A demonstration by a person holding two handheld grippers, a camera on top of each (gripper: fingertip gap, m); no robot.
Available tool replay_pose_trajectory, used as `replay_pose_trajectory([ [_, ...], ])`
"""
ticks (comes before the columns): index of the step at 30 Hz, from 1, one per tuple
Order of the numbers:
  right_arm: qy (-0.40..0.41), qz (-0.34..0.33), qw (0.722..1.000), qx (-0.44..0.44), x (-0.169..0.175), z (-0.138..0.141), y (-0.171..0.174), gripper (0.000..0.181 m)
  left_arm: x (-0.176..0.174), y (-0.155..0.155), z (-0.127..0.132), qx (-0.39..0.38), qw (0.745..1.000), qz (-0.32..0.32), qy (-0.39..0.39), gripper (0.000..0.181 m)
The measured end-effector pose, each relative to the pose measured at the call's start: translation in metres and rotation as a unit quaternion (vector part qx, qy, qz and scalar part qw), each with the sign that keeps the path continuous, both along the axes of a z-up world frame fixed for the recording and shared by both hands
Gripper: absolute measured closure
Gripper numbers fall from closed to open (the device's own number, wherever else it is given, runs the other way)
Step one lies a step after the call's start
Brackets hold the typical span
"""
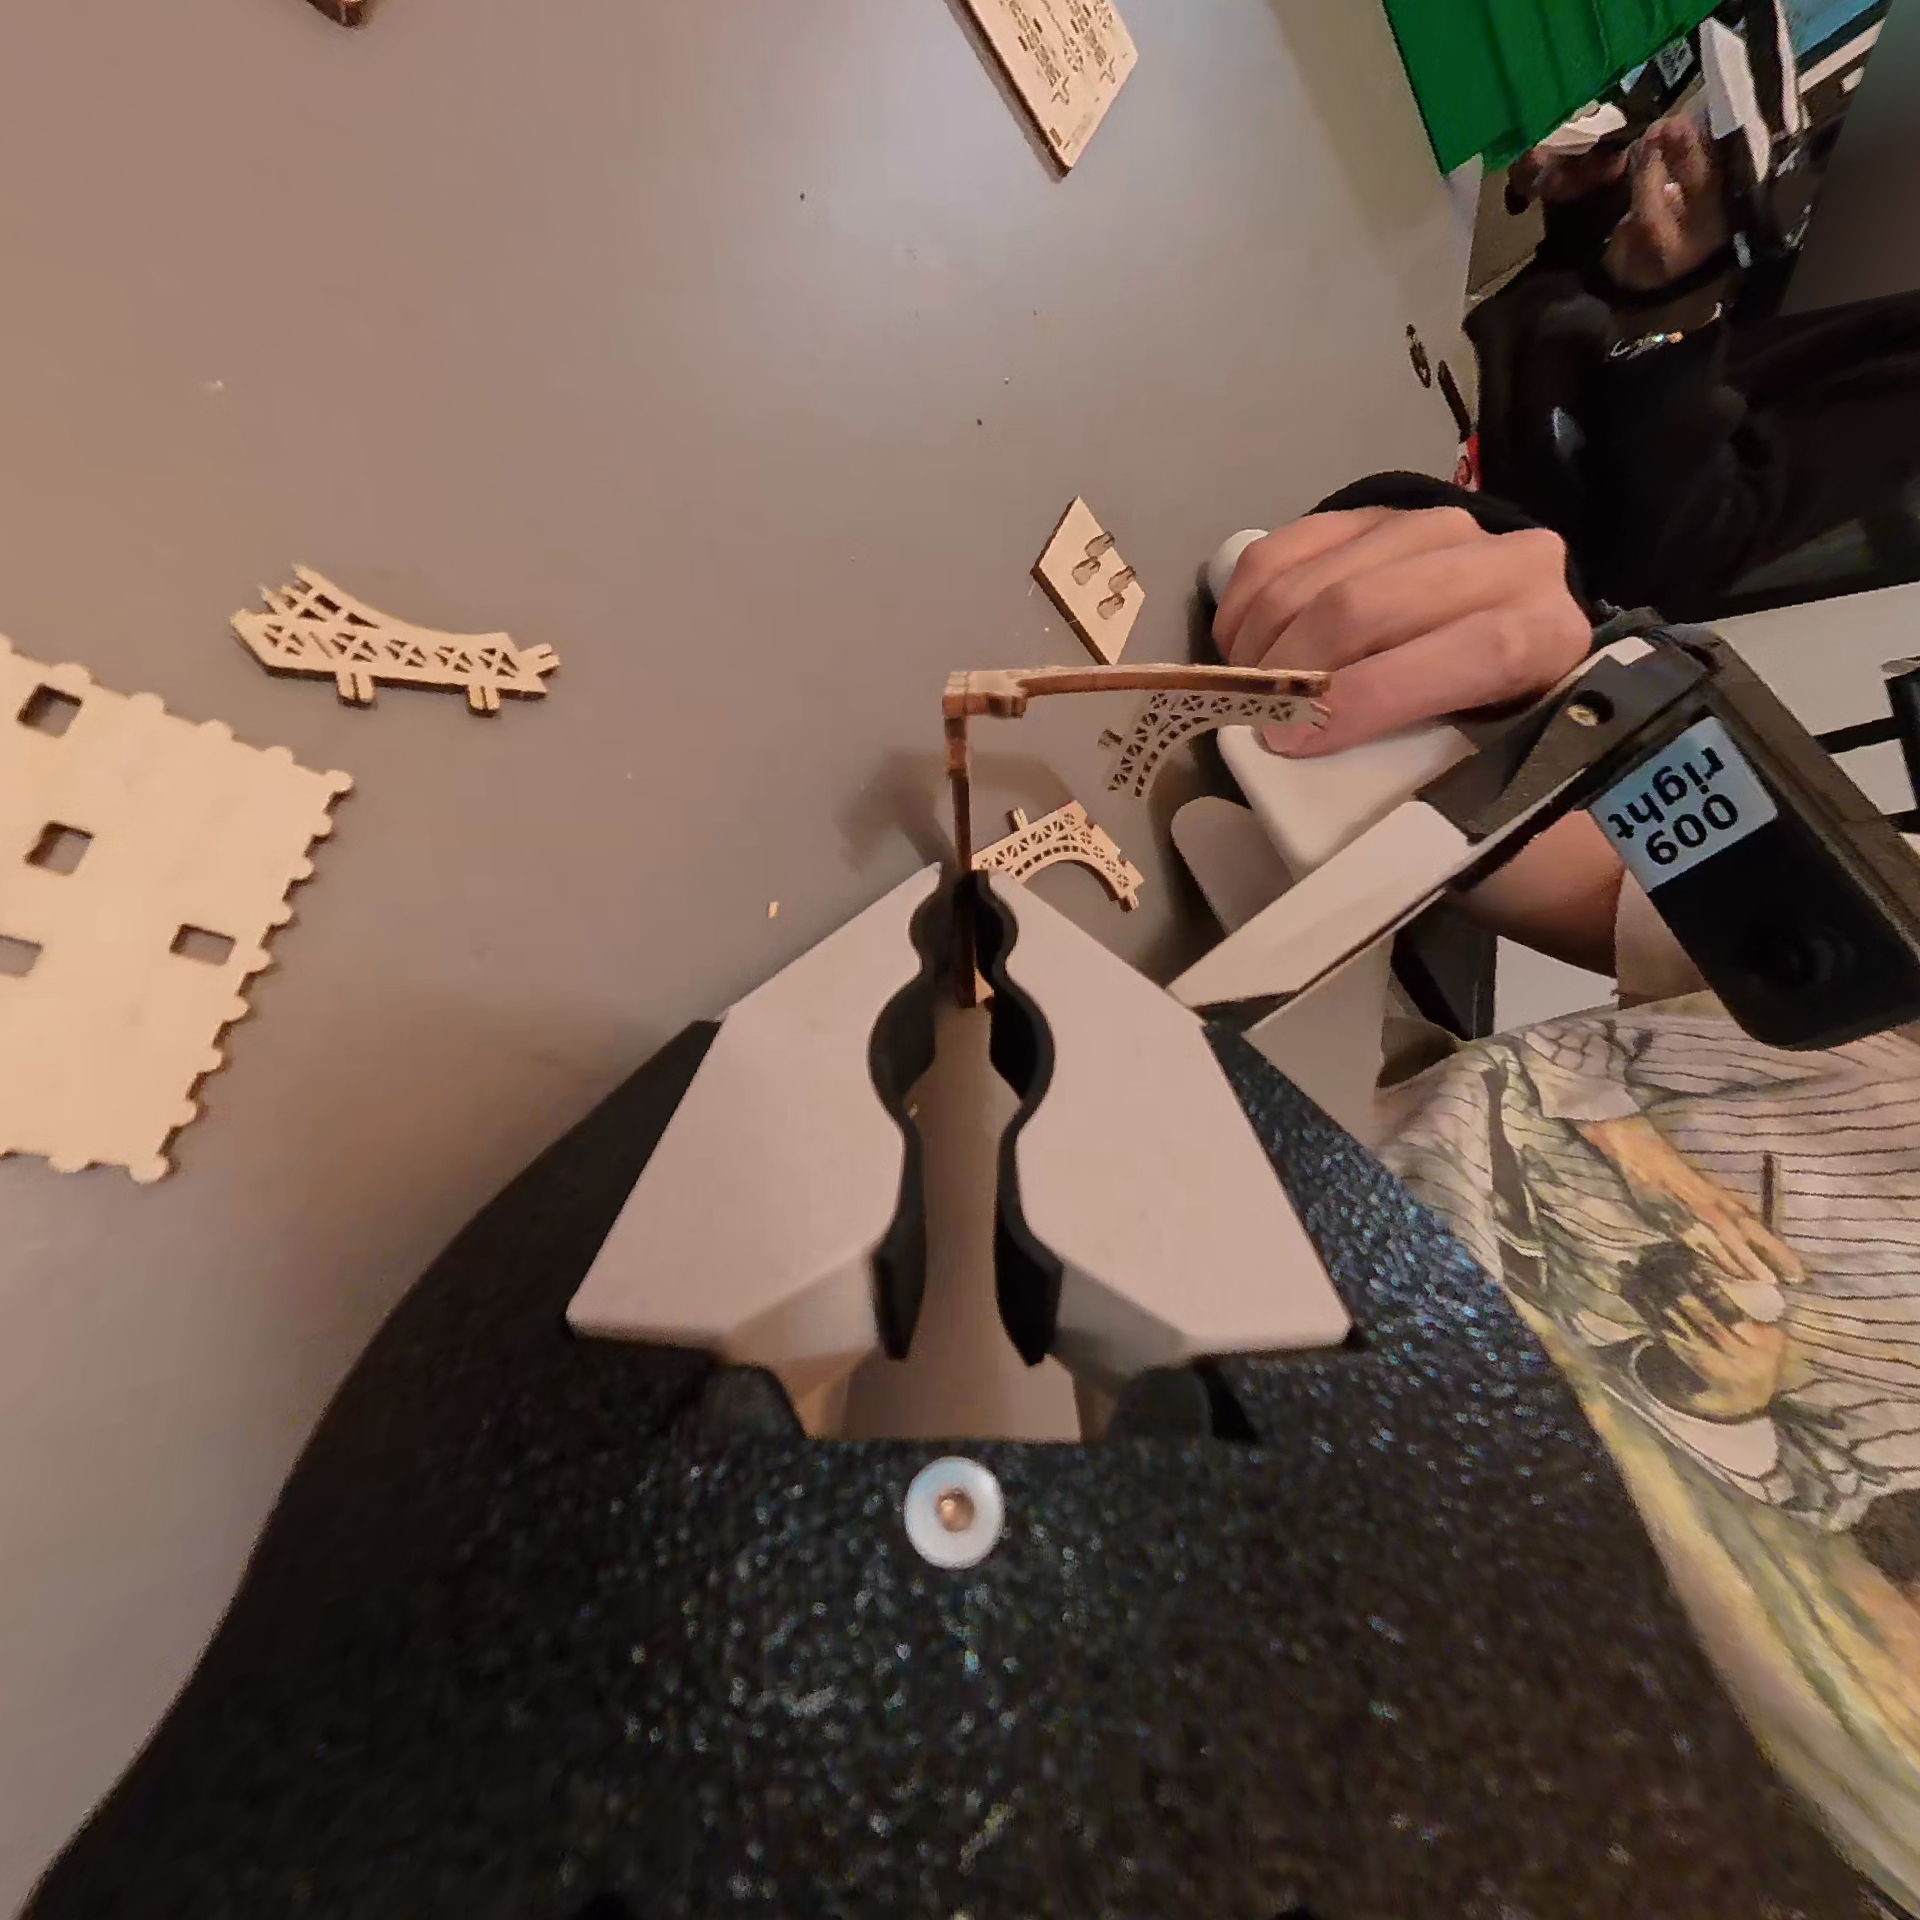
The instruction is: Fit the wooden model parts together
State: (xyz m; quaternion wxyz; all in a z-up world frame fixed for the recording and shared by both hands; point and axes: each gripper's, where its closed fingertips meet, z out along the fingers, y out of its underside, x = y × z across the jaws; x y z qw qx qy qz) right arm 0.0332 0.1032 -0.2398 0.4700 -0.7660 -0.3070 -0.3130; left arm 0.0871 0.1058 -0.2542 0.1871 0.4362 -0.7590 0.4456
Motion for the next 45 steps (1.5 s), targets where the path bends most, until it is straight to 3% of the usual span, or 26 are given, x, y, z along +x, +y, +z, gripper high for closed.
replay_pose_trajectory([
  [7,-0.009,-0.031,0.999,-0.016,0.012,-0.006,0.001,0.181,0.0,-0.001,0.001,0.003,1.0,-0.001,-0.027,0.181],
  [12,-0.014,-0.041,0.999,-0.015,0.015,-0.007,0.001,0.181,-0.002,-0.002,0.001,0.07,0.994,-0.019,-0.083,0.181],
  [27,-0.093,-0.051,0.993,-0.048,0.017,-0.013,-0.002,0.181,-0.003,-0.003,0.0,0.219,0.942,-0.055,-0.247,0.18],
  [39,-0.106,-0.067,0.991,-0.048,0.018,-0.012,-0.007,0.181,-0.003,-0.004,0.001,0.206,0.938,-0.025,-0.277,0.181],
  [45,-0.054,-0.1,0.991,-0.067,0.023,-0.003,-0.025,0.164,-0.002,-0.004,0.001,0.18,0.947,-0.006,-0.266,0.181],
])
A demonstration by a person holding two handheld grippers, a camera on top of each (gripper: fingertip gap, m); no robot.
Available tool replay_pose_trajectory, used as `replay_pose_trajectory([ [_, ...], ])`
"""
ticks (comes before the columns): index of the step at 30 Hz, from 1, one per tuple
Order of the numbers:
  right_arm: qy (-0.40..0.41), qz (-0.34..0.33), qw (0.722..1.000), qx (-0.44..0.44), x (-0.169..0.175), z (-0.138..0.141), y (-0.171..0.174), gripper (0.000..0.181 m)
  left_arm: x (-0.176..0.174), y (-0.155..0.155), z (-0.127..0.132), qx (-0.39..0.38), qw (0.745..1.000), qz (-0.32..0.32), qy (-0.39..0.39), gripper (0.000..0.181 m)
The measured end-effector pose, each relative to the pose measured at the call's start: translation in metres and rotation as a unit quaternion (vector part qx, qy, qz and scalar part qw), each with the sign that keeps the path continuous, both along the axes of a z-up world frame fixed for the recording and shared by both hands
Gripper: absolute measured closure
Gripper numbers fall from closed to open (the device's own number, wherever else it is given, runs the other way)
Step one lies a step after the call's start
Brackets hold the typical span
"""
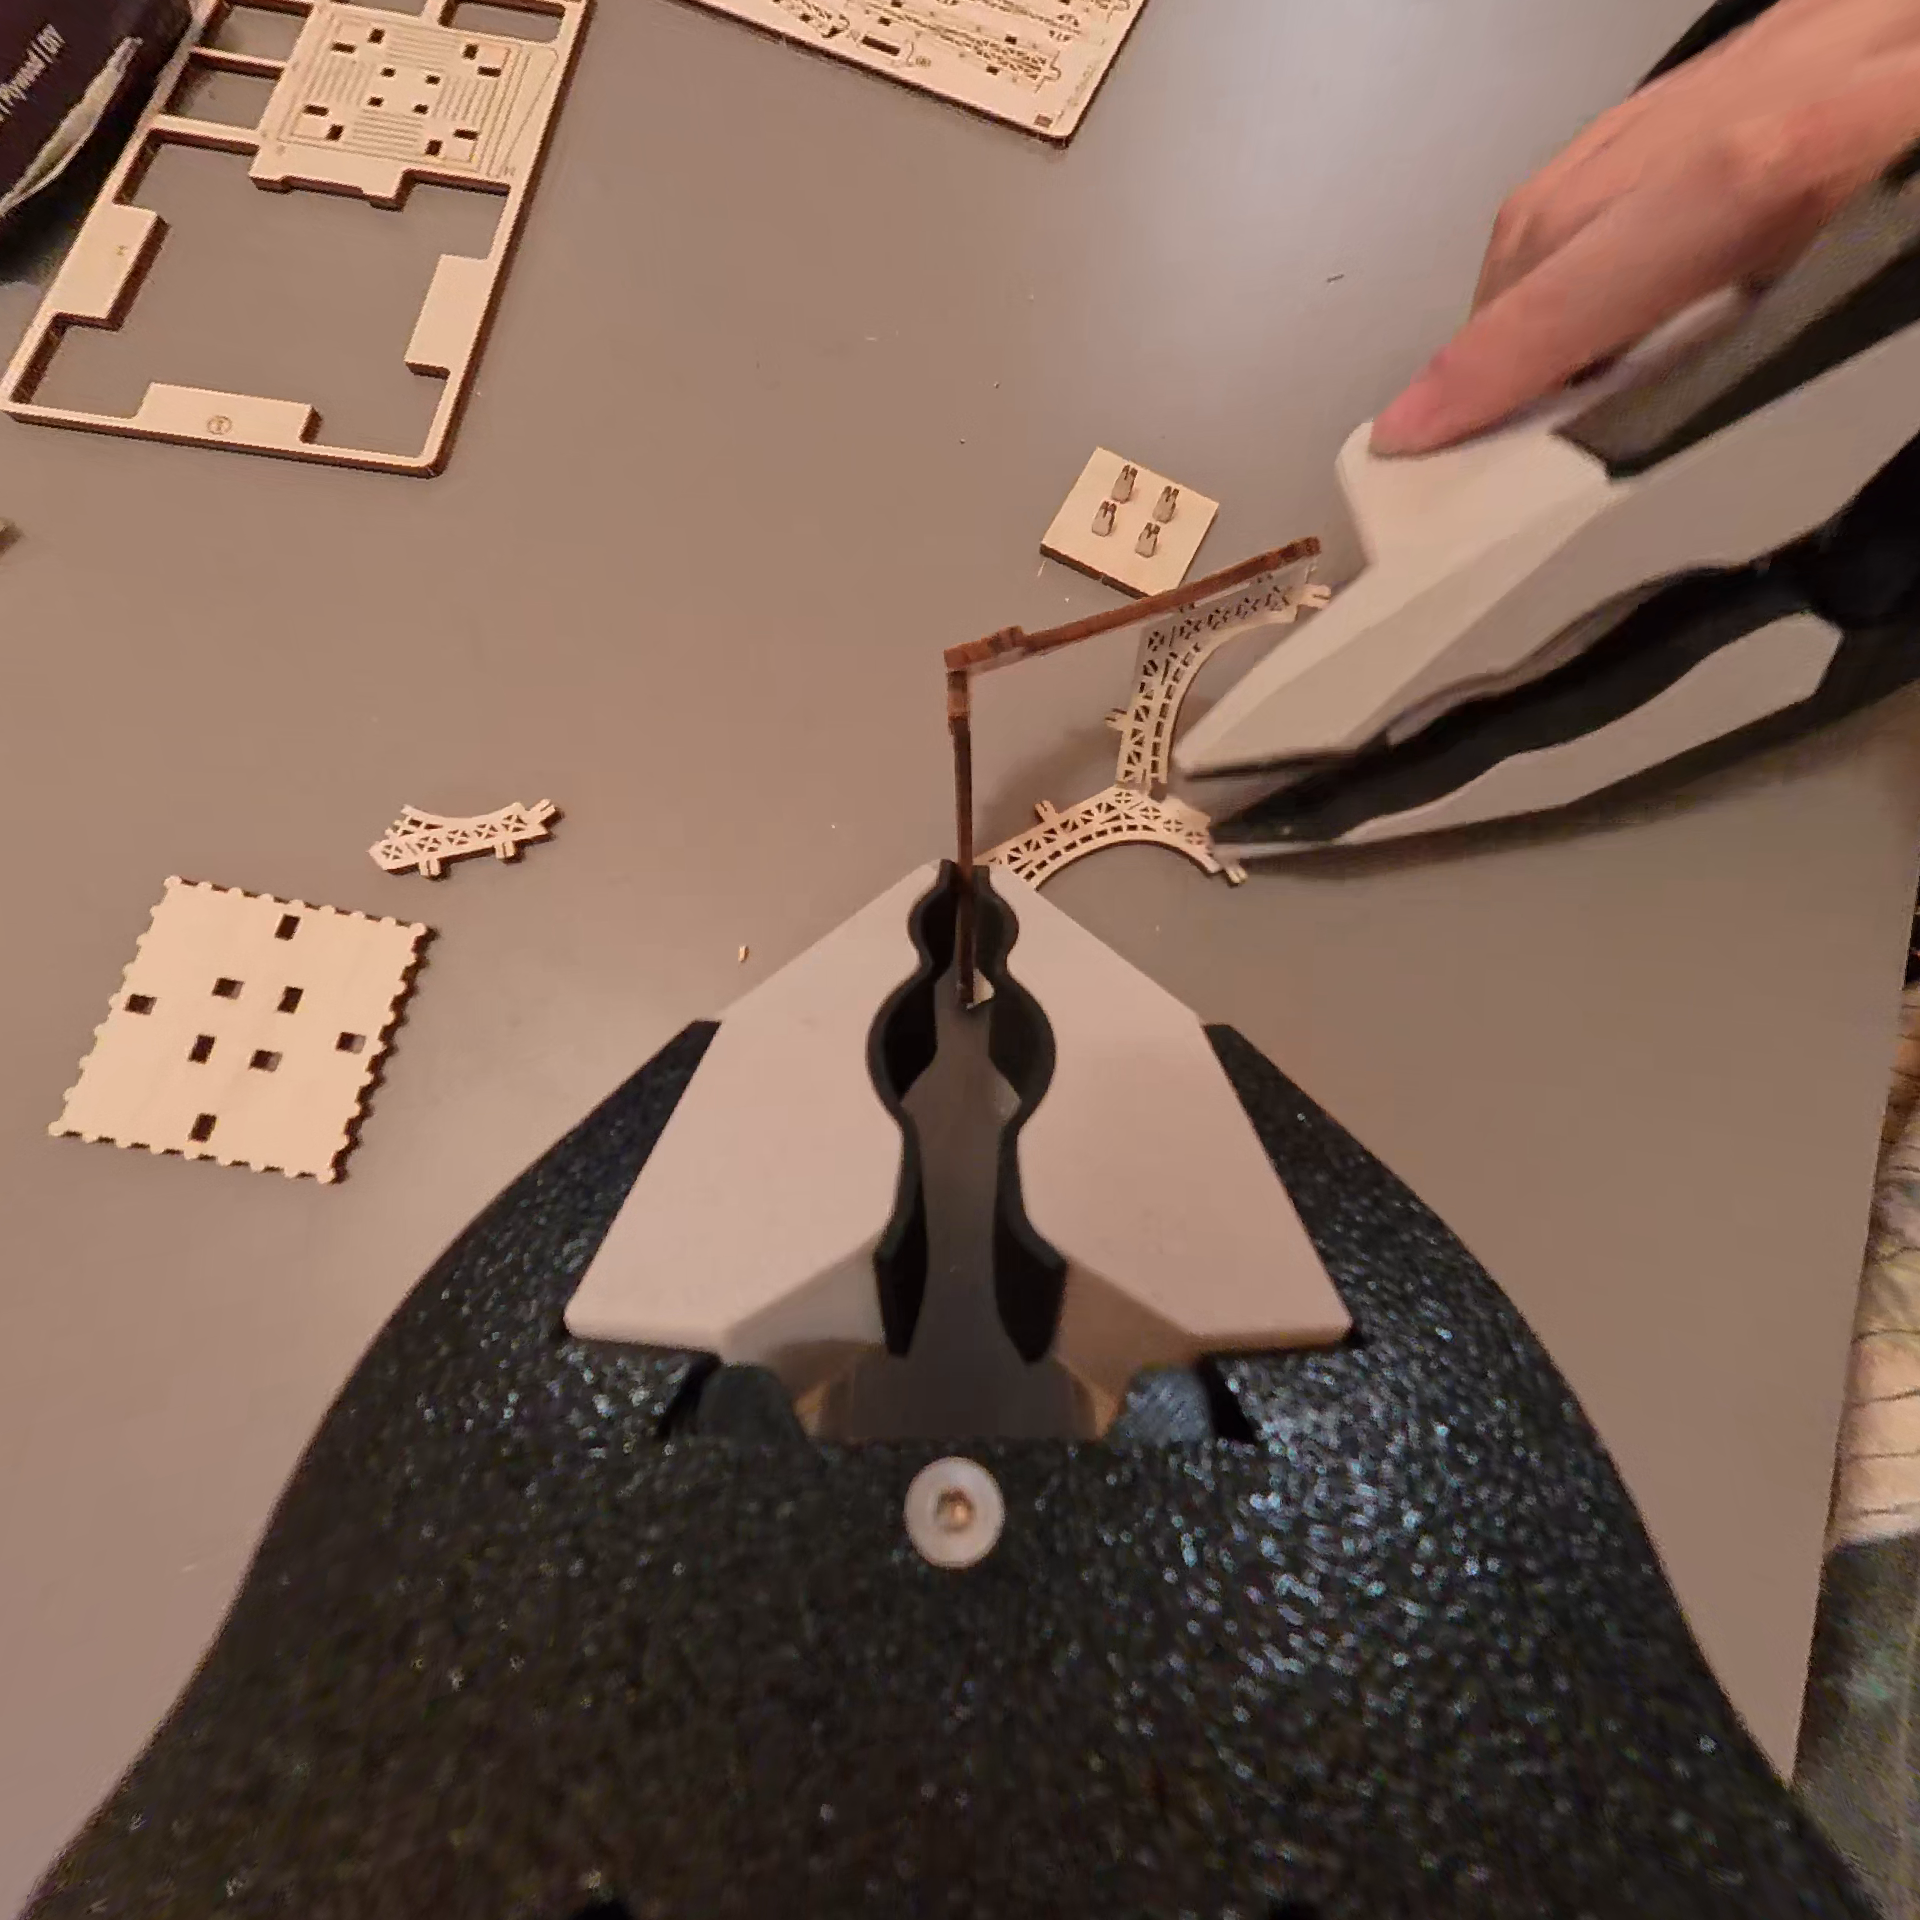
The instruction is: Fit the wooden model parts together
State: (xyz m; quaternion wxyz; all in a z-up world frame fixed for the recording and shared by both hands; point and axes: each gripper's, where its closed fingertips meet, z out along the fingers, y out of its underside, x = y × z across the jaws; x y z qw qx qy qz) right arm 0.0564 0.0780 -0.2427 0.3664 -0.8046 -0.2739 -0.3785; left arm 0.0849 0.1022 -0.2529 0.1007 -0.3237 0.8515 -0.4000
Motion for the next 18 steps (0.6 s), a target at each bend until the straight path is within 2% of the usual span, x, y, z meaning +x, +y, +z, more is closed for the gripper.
replay_pose_trajectory([
  [4,0.059,-0.025,0.996,-0.06,0.002,0.003,-0.024,0.159,0.0,0.0,0.0,0.002,1.0,0.002,0.01,0.181],
  [9,0.085,-0.027,0.99,-0.112,-0.01,0.004,-0.045,0.155,0.0,0.0,0.0,0.002,1.0,0.001,0.012,0.181],
  [13,0.141,-0.056,0.987,-0.045,-0.005,0.011,-0.044,0.159,0.0,0.0,0.0,0.025,1.0,-0.005,-0.007,0.181],
  [18,0.243,-0.102,0.963,0.061,0.009,0.014,-0.041,0.158,0.0,0.0,0.0,0.018,1.0,-0.003,-0.011,0.181],
])
